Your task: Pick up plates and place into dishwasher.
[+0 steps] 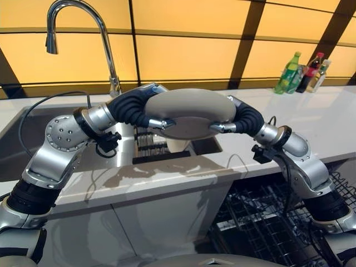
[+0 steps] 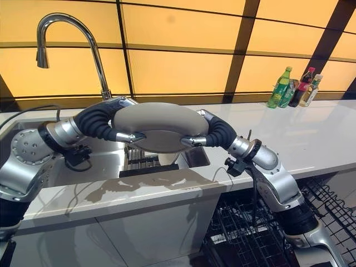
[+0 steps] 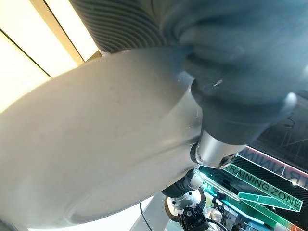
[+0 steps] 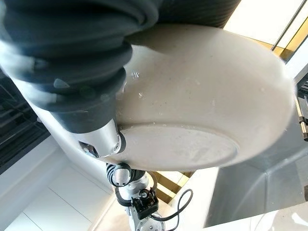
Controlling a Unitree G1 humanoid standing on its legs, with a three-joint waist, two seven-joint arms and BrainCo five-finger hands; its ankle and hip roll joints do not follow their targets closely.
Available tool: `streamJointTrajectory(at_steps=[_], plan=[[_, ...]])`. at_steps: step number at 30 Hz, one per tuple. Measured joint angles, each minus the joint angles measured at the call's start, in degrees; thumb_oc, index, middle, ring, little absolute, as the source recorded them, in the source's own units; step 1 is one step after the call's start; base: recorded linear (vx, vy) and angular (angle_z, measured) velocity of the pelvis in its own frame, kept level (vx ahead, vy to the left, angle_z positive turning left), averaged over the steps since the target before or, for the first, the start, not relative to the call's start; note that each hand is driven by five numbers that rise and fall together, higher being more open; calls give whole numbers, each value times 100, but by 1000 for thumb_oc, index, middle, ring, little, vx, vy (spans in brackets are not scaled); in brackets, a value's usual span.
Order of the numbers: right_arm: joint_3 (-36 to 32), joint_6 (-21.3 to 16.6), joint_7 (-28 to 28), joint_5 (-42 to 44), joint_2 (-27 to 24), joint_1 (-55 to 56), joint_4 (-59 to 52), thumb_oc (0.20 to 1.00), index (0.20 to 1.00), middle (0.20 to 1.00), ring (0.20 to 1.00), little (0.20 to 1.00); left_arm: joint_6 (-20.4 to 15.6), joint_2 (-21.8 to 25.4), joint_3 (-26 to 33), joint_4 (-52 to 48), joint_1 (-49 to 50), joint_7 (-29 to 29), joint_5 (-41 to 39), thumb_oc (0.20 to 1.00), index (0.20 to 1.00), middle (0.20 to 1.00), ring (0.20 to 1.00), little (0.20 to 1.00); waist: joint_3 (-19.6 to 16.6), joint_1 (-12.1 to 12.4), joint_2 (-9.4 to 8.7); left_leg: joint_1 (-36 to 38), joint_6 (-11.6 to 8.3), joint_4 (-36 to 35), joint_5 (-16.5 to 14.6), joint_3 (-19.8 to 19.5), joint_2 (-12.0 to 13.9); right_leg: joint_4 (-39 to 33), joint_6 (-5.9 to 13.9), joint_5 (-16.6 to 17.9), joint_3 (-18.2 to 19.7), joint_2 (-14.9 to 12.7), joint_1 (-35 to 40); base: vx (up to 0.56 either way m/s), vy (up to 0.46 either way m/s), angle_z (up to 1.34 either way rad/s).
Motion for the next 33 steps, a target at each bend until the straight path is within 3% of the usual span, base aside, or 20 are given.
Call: streamJointTrajectory(at_steps=[9, 10, 11, 12, 16, 23, 33], plan=[[-40, -92, -394, -248, 19, 0, -74, 200, 200, 200, 200, 200, 58, -92, 2, 90, 1, 66, 4, 200, 200, 200, 200, 200, 9, -19, 18, 4, 0, 13, 0, 6, 0, 1, -8, 8, 7, 1, 10, 0, 0, 0], [-69, -108, -467, -324, 33, 1, -101, 200, 200, 200, 200, 200, 96, -142, 2, 98, 2, 122, 6, 278, 278, 278, 278, 278, 11, -20, 22, 4, 0, 14, 0, 6, 0, 1, -8, 8, 7, 1, 10, 0, 0, 0], [-95, -121, -528, -382, 59, 1, -115, 200, 200, 200, 200, 200, 143, -193, 3, 114, 4, 172, 6, 595, 595, 595, 595, 595, 10, -24, 25, 4, -1, 15, -1, 6, 1, 1, -9, 9, 9, 3, 11, 0, 0, 0], [-105, -123, -584, -439, 75, 2, -128, 200, 200, 200, 200, 200, 176, -245, 7, 126, 17, 230, 7, 1000, 1000, 1000, 1000, 1000, 11, -29, 30, 4, -1, 16, -1, 7, 1, 1, -9, 9, 11, 4, 11, 0, 0, 0], [-98, -121, -895, -622, 331, 13, -328, 200, 200, 200, 200, 200, 256, -652, 260, 233, 71, 932, 18, 1000, 1000, 1000, 1000, 1000, 18, -65, 62, 2, -6, 19, -7, 23, 8, 0, -18, 17, 28, 8, -2, 0, 0, 0], [-727, -118, -1619, -1059, 346, 221, -328, 200, 200, 200, 200, 200, 226, -783, 868, 236, 226, 1833, 13, 1000, 1000, 1000, 1000, 1000, -15, -246, 94, 10, -2, -1, -15, 186, 31, 1, -29, 48, 185, 32, -104, -9, 10, -12], [-2095, -371, -2268, -1190, 168, 1241, -279, 200, 200, 200, 200, 200, -305, -823, 2011, 293, 1031, 2755, 2, 1000, 1000, 1000, 1000, 1000, -108, -655, 202, 148, -6, -149, -19, 623, 107, -2, -49, 96, 568, 130, -284, 13, 20, -22]])
